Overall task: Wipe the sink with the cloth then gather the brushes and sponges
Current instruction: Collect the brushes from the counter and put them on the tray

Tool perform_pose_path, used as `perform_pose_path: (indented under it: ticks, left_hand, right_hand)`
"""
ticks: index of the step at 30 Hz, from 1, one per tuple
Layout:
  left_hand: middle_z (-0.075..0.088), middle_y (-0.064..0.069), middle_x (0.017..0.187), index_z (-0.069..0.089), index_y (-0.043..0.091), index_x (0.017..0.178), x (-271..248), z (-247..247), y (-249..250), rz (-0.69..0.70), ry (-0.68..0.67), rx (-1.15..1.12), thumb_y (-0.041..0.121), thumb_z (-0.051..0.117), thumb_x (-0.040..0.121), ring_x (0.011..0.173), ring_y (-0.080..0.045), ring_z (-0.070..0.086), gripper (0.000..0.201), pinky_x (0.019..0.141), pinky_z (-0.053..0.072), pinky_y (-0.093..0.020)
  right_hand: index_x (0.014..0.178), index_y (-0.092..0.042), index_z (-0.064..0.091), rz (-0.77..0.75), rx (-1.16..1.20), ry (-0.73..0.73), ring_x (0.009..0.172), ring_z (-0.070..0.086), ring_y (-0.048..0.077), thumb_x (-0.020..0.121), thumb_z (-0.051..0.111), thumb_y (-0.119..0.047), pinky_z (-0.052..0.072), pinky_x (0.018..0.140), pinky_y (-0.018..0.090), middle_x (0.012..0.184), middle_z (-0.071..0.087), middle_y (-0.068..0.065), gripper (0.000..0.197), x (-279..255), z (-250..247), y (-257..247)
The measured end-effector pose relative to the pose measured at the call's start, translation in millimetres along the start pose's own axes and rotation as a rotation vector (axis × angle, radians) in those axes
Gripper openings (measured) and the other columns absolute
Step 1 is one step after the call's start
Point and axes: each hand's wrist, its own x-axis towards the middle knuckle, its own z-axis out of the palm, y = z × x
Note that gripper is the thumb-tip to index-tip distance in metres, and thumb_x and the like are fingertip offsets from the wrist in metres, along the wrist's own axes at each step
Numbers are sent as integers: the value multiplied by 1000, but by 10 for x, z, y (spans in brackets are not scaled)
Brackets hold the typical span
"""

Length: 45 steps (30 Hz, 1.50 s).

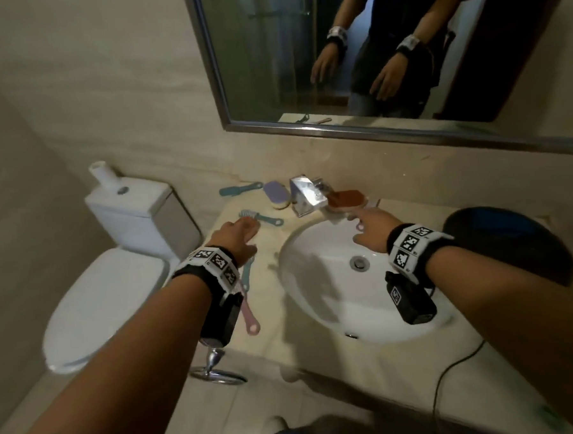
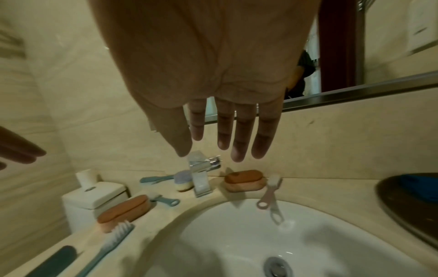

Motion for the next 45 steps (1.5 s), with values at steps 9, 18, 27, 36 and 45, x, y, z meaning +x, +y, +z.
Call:
perform_pose_path:
  ticks: [9, 18, 27, 36, 45]
  left_hand:
    - [39, -12, 144, 35, 20, 142, 197, 66, -1109, -85, -38, -47, 33, 59, 88, 128, -32, 44, 61, 106, 39, -41]
    - [40, -14, 143, 37, 17, 141, 676, 493, -1751, -33, -195, -161, 25, 60, 88, 130, -31, 42, 59, 107, 36, -37]
    - [45, -17, 137, 30, 17, 143, 897, 982, -1743, -65, -288, -317, 26, 54, 90, 123, -33, 48, 60, 101, 40, -37]
    - [51, -16, 125, 41, 14, 129, 1041, 1243, -1706, -107, -177, -439, 27, 65, 84, 109, -33, 56, 52, 92, 45, -36]
    - [57, -12, 118, 42, 14, 128, 918, 1216, -1821, -108, -140, -438, 29, 69, 79, 106, -28, 56, 58, 83, 43, -32]
  right_hand:
    - [131, -22, 46, -61, -3, -70, 116, 54, 28, 86, 59, -19, 46, 95, 34, 130, 52, 14, 47, 640, 522, -1007]
    - [131, -23, 43, 54, 17, -217, 118, 51, 28, 88, 57, -23, 44, 97, 35, 132, 49, 13, 45, 1064, 1435, -1634]
    - [130, -16, 48, 51, 141, -322, 120, 50, 27, 87, 61, -18, 39, 101, 30, 130, 50, 14, 46, 1026, 2122, -1737]
    - [114, -23, 52, 63, 80, -260, 106, 53, 23, 70, 77, -42, 46, 91, 35, 116, 48, 4, 53, 985, 2414, -1759]
    - [110, -17, 49, 67, 48, -262, 101, 56, 27, 74, 71, -17, 47, 83, 31, 109, 56, 7, 42, 1000, 2487, -1848]
